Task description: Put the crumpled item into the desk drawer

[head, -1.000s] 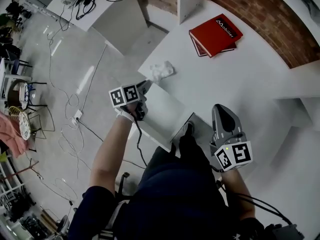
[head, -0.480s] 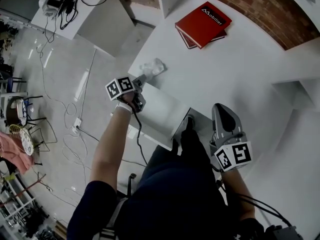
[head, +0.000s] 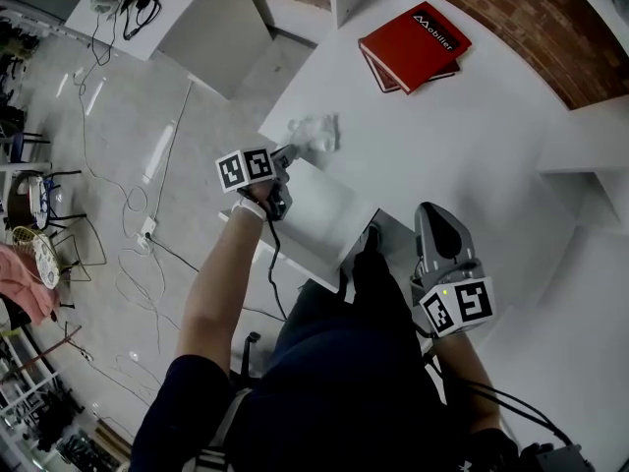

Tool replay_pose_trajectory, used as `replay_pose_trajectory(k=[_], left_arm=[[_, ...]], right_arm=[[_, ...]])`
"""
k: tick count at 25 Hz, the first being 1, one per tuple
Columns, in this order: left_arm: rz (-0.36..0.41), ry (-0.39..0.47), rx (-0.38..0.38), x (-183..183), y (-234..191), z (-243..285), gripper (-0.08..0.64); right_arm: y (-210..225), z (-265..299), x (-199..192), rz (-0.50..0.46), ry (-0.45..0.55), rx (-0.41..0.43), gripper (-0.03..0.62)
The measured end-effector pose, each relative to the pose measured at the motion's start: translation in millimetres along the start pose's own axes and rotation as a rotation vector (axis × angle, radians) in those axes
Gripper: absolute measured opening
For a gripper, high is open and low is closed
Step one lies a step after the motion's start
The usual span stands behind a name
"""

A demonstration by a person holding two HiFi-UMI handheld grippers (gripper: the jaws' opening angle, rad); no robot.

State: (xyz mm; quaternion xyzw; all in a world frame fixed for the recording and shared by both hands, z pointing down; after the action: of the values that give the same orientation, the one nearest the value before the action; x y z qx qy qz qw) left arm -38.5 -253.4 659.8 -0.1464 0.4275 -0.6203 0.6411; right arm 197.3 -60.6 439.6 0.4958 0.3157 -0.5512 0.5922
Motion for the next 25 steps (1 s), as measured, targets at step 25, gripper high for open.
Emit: replay_pose_trajectory(k=[25], left_arm=[[0.464, -0.386, -0.053, -78, -3, -87, 0.002]], right_arm=[[-89, 38, -9, -0.078, -0.067, 0.245, 0.002]])
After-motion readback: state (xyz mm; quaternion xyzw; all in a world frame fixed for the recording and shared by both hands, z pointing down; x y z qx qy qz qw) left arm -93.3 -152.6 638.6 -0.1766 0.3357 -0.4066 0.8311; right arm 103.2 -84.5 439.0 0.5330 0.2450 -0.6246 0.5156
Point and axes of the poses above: the fingertips, and each gripper's own axes: z forward along the fingers, y to its right, x out of its top, the point moved 3 cm from there along -z, backward along the fingers, and after that the axes turned 5 degrees about -x, right-handed, at the moved point
